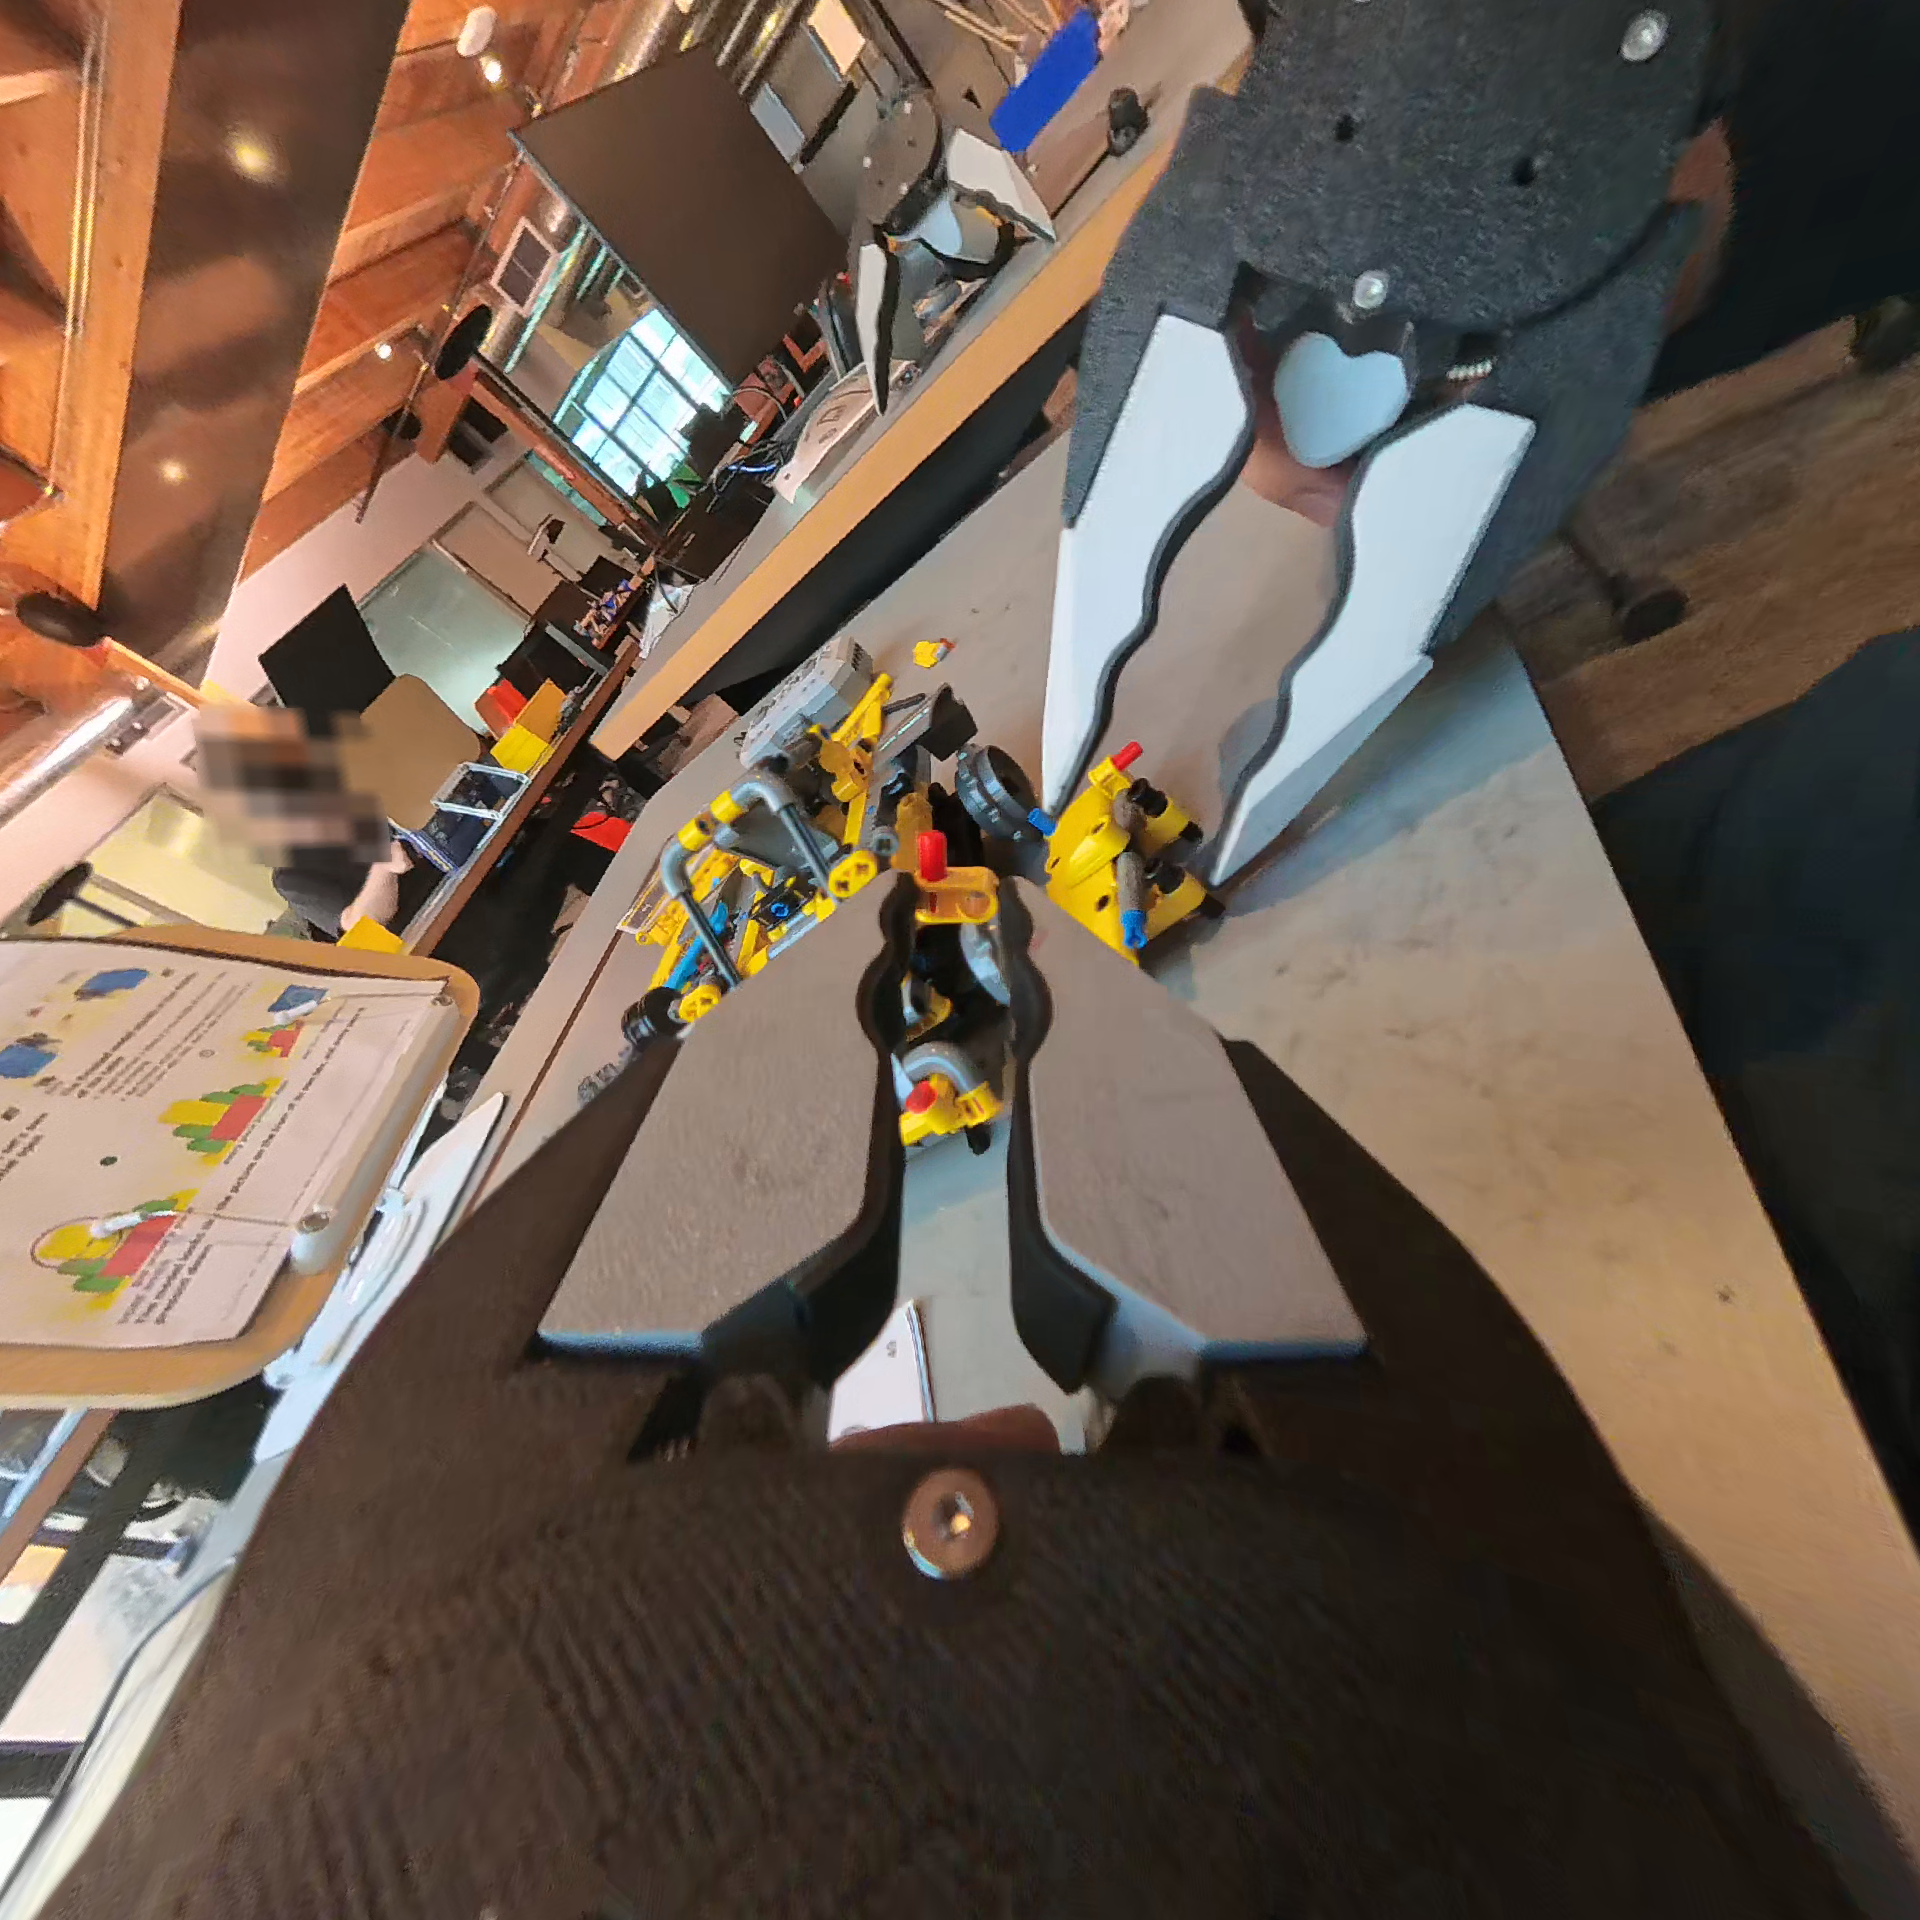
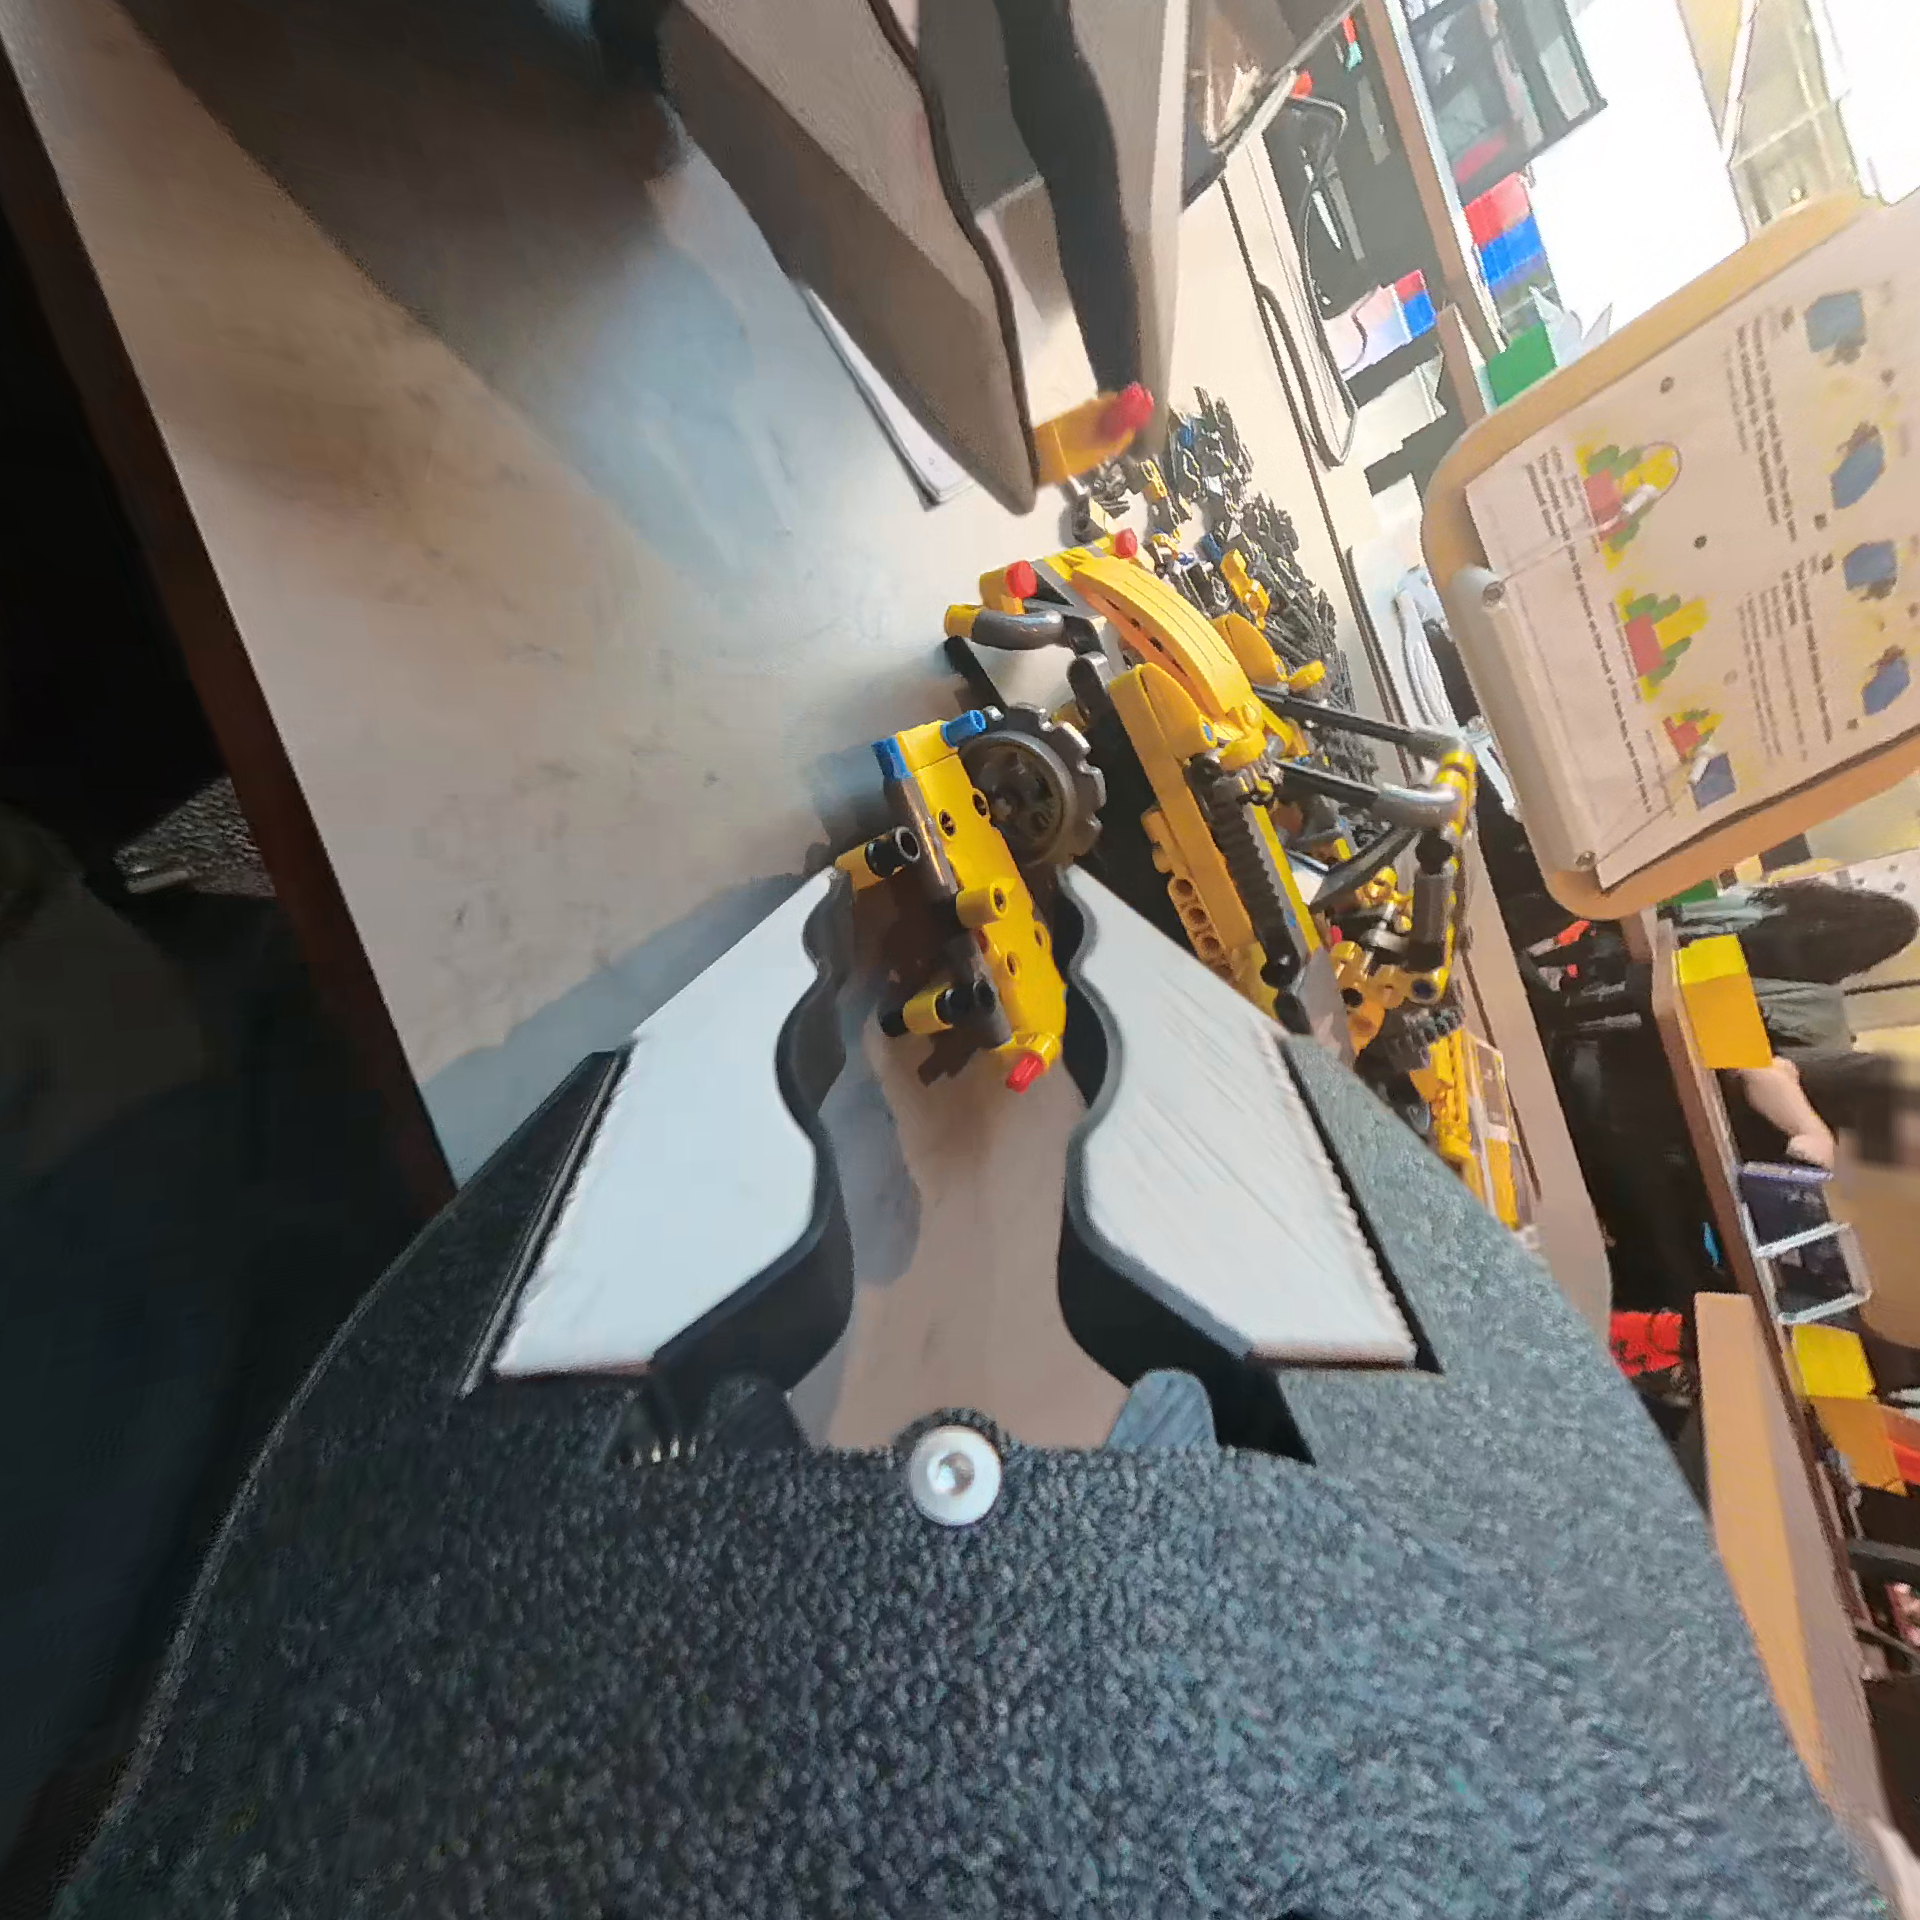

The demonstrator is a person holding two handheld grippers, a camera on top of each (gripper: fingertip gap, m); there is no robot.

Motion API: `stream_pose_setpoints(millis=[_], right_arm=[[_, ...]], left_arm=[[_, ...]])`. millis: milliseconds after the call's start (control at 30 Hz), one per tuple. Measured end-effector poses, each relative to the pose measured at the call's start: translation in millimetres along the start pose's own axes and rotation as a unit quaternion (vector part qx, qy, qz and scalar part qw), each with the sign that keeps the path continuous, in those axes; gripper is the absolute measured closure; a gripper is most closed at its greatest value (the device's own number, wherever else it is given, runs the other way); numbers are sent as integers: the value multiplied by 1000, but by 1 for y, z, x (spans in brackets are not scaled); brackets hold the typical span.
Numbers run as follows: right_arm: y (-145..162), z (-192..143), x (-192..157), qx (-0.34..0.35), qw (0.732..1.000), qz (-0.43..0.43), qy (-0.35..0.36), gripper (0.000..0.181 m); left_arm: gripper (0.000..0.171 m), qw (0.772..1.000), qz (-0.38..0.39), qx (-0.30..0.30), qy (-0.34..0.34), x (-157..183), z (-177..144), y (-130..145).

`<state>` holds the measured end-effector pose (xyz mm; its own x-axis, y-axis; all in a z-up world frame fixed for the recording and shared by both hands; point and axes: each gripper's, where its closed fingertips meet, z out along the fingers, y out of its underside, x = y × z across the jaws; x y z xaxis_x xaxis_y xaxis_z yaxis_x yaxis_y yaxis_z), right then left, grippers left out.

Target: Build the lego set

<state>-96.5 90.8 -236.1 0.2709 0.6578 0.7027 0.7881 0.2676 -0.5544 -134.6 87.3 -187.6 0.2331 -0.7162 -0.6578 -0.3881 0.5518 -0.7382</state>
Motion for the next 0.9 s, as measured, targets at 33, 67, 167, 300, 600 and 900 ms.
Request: stream_pose_setpoints(millis=[33,67,167,300,600,900], right_arm=[[-1,0,-2,1,1000,-14,-4,143],[-2,-2,-3,5,1000,-26,-7,144],[1,-4,-8,0,999,-42,-22,146],[11,-5,-3,-26,996,-81,-12,150],[3,7,-5,-45,979,-197,1,154],[-1,12,-5,-54,958,-283,-1,167]], left_arm=[[160,1000,9,-1,4,2,1,0],[160,1000,15,-1,10,4,2,0],[160,999,39,-2,31,13,4,2],[160,996,78,-5,52,26,6,2],[160,996,81,-7,41,24,3,1],[160,995,85,-19,47,28,3,5]])
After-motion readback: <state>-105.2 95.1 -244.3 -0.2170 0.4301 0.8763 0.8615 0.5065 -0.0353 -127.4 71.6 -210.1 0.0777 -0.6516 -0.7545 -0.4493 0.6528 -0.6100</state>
